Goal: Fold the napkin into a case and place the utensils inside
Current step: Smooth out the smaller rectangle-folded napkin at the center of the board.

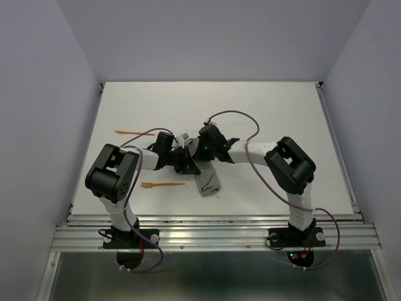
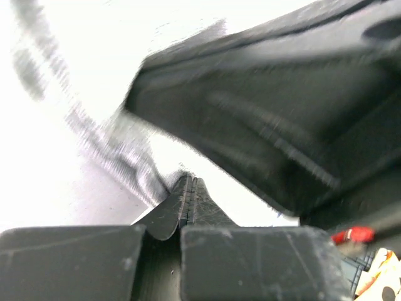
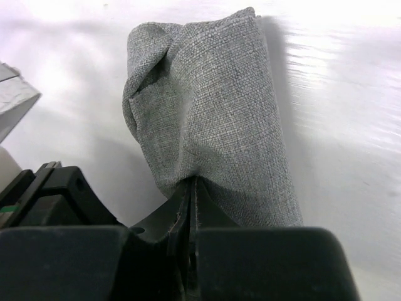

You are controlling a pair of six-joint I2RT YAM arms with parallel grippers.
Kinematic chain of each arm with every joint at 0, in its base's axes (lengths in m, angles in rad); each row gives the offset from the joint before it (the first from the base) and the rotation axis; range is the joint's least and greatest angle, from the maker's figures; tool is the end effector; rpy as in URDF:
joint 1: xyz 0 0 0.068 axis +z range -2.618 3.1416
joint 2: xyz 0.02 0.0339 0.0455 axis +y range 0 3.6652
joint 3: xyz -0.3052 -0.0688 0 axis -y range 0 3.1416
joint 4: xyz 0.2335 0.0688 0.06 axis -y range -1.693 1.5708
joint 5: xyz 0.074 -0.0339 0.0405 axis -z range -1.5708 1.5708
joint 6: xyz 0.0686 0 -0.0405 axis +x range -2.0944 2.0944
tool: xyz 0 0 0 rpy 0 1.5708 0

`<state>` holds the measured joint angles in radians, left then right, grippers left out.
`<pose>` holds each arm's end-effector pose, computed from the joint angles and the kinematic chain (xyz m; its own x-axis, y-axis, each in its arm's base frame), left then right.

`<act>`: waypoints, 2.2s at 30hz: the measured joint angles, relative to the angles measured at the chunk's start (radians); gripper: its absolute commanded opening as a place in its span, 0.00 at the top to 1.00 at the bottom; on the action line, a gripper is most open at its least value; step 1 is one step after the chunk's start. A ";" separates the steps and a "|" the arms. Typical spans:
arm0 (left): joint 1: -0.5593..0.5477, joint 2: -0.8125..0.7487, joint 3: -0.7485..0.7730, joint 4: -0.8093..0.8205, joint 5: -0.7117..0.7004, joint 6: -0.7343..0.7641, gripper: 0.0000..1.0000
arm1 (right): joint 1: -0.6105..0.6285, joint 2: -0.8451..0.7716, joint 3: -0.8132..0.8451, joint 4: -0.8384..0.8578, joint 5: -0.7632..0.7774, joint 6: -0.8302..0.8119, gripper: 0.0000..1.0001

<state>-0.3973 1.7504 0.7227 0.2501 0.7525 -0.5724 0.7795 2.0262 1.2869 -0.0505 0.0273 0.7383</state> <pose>0.2907 -0.1728 0.1578 -0.9401 -0.0343 -0.3393 0.2645 0.5545 -0.7890 0.3339 0.3273 0.1733 -0.8373 0.1184 -0.5337 -0.1696 0.8719 0.4595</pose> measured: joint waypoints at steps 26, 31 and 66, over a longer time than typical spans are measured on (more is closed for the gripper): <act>-0.073 0.023 0.051 -0.083 0.041 0.068 1.00 | -0.037 -0.135 -0.166 0.011 0.124 0.082 0.95; -0.073 0.023 0.052 -0.084 0.041 0.071 1.00 | -0.050 -0.139 -0.143 -0.012 0.138 0.065 0.95; -0.078 0.024 0.052 -0.089 0.046 0.077 1.00 | -0.103 -0.025 -0.020 0.039 0.123 0.053 0.95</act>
<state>-0.4755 1.7741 0.7750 0.1608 0.7982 -0.4950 0.6765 2.0010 1.2671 -0.0120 0.1505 0.7918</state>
